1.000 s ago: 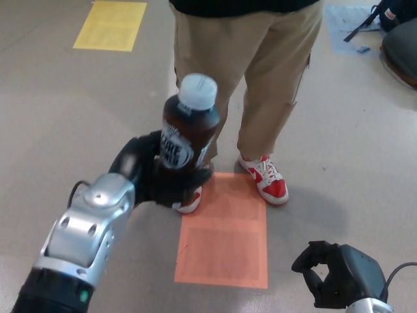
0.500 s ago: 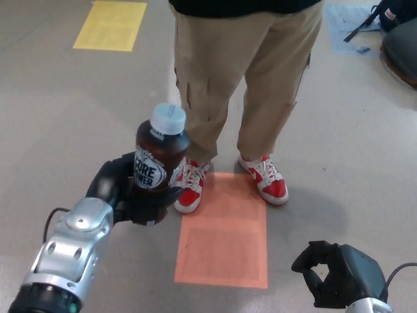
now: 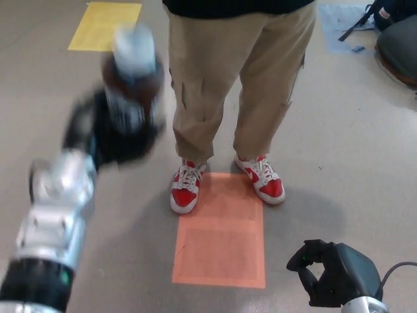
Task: The robot recieved a bottle of protein shake from a person using its left hand and then shake the protein up and down 2 two times and hand it back to the person
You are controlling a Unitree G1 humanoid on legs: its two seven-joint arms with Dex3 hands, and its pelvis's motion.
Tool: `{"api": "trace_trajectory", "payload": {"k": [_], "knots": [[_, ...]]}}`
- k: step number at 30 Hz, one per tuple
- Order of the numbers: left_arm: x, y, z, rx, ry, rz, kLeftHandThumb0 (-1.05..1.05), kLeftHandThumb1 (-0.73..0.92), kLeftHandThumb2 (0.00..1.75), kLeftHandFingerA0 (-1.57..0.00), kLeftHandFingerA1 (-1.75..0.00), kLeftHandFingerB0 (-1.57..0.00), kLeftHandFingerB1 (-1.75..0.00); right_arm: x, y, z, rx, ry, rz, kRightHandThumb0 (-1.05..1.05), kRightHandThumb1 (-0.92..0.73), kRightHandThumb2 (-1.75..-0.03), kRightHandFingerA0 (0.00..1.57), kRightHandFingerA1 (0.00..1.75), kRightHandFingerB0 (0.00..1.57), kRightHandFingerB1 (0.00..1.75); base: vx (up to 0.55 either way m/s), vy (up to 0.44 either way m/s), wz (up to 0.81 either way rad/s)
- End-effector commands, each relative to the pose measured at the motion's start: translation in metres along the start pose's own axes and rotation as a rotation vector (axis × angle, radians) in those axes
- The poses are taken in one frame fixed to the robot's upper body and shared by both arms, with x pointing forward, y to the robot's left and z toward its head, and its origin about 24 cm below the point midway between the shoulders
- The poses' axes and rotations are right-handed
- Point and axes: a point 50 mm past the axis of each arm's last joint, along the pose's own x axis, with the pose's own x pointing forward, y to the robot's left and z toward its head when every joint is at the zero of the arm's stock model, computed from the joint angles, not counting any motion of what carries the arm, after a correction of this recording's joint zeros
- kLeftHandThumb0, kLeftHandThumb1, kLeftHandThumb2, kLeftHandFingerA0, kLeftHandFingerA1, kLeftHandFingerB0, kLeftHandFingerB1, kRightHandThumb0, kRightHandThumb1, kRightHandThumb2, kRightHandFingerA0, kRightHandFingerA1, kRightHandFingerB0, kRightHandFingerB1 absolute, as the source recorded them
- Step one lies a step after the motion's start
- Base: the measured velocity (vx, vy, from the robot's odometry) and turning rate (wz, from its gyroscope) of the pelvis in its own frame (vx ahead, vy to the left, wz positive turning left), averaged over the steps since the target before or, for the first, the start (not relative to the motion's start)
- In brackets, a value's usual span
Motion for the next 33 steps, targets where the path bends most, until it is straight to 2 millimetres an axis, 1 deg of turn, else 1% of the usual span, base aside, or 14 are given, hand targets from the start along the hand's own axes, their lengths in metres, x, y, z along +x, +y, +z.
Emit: {"api": "trace_trajectory", "payload": {"k": [1,5,6,13,14,16,17,19,20,23,25,27,29,33], "knots": [[0.007,0.016,0.072,-0.047,-0.223,0.034,-0.25,0.86,0.65,-1.06,-0.95,-0.75,-0.87,0.007,-0.01,0.0,0.0,0.004,-0.026,-0.45,-0.56,-1.12,0.95,1.12,0.95,0.78,0.0,0.0,0.0],[-0.005,0.026,0.143,-0.116,-0.443,0.03,-0.22,0.83,0.63,-1.09,-0.94,-0.74,-0.93,0.007,-0.009,0.0,0.008,0.013,-0.026,-0.45,-0.52,-1.15,0.9,0.95,0.92,0.83,0.0,0.0,0.06],[-0.006,0.024,0.14,-0.118,-0.441,0.023,-0.2,0.82,0.63,-1.08,-0.95,-0.75,-0.9,0.006,-0.008,0.0,0.01,0.017,-0.021,-0.45,-0.54,-1.11,0.88,0.93,0.95,0.76,0.0,0.0,0.0],[-0.003,-0.005,-0.02,0.115,0.076,-0.09,-0.17,0.84,0.65,-1.12,-0.85,-0.72,-0.87,0.008,-0.008,0.004,0.01,-0.004,-0.018,-0.46,-0.55,-1.11,0.94,1.05,0.96,0.77,0.0,0.0,-0.02],[-0.004,-0.006,-0.021,0.108,0.08,-0.096,-0.21,0.83,0.65,-1.1,-0.87,-0.73,-0.88,0.008,-0.01,0.004,0.018,-0.003,-0.026,-0.45,-0.51,-1.15,0.96,1.07,0.93,0.85,0.0,0.0,0.0],[0.002,-0.003,0.003,0.066,0.021,-0.077,-0.24,0.84,0.64,-1.1,-0.87,-0.72,-0.88,0.012,-0.014,0.005,0.018,-0.009,-0.035,-0.45,-0.53,-1.13,0.95,1.08,0.93,0.8,0.0,0.0,0.0],[0.005,0.007,0.048,-0.055,-0.122,-0.038,-0.26,0.85,0.65,-1.07,-0.91,-0.69,-0.82,0.012,-0.014,0.005,-0.004,-0.012,-0.033,-0.46,-0.57,-1.11,0.93,1.09,0.94,0.78,0.0,0.0,0.09],[0.002,0.016,0.083,-0.149,-0.243,-0.012,-0.25,0.85,0.64,-1.07,-0.93,-0.7,-0.9,0.012,-0.013,0.007,-0.011,-0.019,-0.028,-0.46,-0.56,-1.13,0.96,1.09,0.91,0.8,0.0,0.0,0.11],[-0.006,0.024,0.123,-0.22,-0.374,0.004,-0.27,0.85,0.64,-0.98,-1.02,-0.73,-0.9,0.012,-0.013,0.007,-0.007,-0.025,-0.033,-0.45,-0.57,-1.11,0.94,1.06,0.95,0.77,0.0,0.0,0.0],[-0.017,0.025,0.15,-0.255,-0.471,-0.012,-0.18,0.85,0.64,-1.0,-1.01,-0.74,-0.9,0.013,-0.012,0.009,0.012,-0.007,-0.029,-0.45,-0.5,-1.17,0.89,0.92,0.91,0.85,0.0,0.0,0.0],[-0.012,0.015,0.132,-0.219,-0.401,-0.045,-0.15,0.83,0.64,-0.96,-1.06,-0.74,-0.91,0.012,-0.01,0.007,0.021,0.0,-0.024,-0.44,-0.49,-1.2,0.88,1.02,0.95,0.77,0.0,0.0,0.0],[0.002,0.0,0.076,-0.115,-0.174,-0.104,-0.21,0.84,0.64,-1.1,-0.91,-0.73,-0.88,0.01,-0.009,0.007,0.023,-0.01,-0.027,-0.43,-0.52,-1.14,0.91,1.18,0.96,0.78,0.0,0.0,0.0],[0.006,-0.005,0.052,-0.07,-0.08,-0.116,-0.25,0.83,0.63,-1.11,-0.89,-0.75,-0.86,0.01,-0.009,0.007,0.021,-0.007,-0.027,-0.45,-0.54,-1.12,0.94,1.06,0.95,0.77,0.0,0.0,0.0],[0.012,-0.008,0.046,-0.048,-0.035,-0.144,-0.28,0.82,0.63,-1.09,-0.91,-0.75,-0.87,0.009,-0.009,0.005,-0.003,-0.009,-0.025,-0.45,-0.55,-1.17,0.96,1.05,0.91,0.85,0.0,0.0,0.0]]}}
